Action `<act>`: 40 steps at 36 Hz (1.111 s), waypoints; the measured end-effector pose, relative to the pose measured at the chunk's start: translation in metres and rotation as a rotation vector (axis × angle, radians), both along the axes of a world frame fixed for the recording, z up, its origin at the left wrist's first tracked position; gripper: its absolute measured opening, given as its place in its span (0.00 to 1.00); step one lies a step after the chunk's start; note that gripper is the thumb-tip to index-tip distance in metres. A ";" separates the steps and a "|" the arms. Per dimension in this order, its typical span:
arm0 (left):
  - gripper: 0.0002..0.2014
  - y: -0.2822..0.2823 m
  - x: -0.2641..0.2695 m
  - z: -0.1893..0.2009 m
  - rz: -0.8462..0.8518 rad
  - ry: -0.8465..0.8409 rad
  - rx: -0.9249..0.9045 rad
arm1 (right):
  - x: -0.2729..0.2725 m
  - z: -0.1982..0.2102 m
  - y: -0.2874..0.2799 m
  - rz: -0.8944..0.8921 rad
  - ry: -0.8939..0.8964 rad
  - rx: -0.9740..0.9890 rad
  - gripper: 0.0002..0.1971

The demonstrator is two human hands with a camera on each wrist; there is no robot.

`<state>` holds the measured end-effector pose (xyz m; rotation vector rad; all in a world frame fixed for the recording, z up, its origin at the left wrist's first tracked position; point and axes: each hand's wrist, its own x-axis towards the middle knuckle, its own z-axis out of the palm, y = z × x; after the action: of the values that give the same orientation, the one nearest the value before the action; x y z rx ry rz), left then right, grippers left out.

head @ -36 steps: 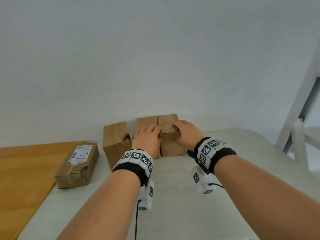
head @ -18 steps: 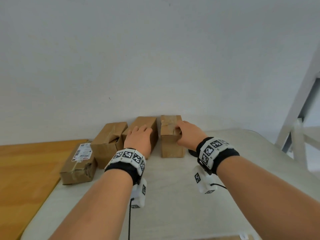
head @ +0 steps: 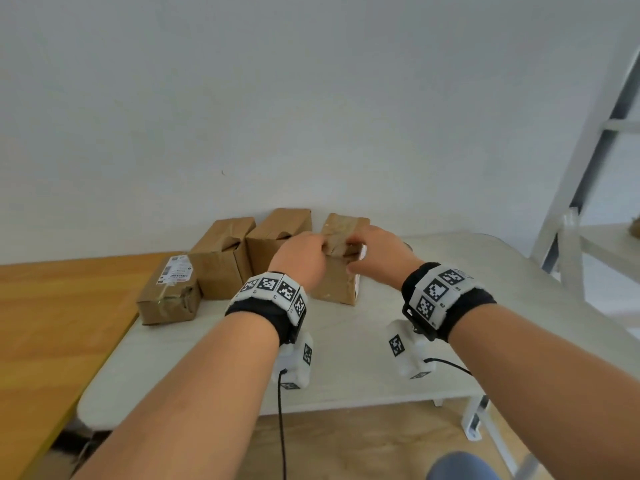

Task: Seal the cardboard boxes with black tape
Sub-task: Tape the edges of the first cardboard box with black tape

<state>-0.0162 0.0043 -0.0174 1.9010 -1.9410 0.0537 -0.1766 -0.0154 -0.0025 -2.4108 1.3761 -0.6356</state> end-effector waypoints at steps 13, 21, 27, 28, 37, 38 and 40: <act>0.14 0.012 -0.008 -0.005 -0.030 -0.010 0.004 | -0.007 -0.013 0.015 0.015 -0.099 -0.052 0.13; 0.17 0.009 -0.006 -0.006 -0.053 -0.011 -0.003 | 0.001 -0.024 0.008 -0.029 -0.041 -0.166 0.12; 0.17 0.009 -0.006 -0.006 -0.041 -0.008 -0.028 | 0.002 -0.019 0.010 -0.047 -0.073 -0.133 0.11; 0.16 0.010 -0.006 -0.006 -0.040 -0.012 -0.034 | 0.001 -0.019 0.011 -0.045 -0.099 -0.126 0.10; 0.14 0.013 -0.006 -0.008 -0.030 -0.118 -0.074 | -0.001 -0.018 0.005 -0.143 -0.425 0.149 0.17; 0.14 0.013 -0.007 -0.008 -0.032 -0.125 -0.074 | 0.001 -0.018 0.002 -0.185 -0.427 0.219 0.22; 0.14 0.013 -0.006 -0.008 -0.041 -0.135 -0.079 | 0.006 -0.020 -0.004 -0.230 -0.437 0.349 0.28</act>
<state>-0.0226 0.0173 -0.0251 1.8490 -2.0327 0.2487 -0.1703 -0.0196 -0.0227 -1.7321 1.4368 -0.8381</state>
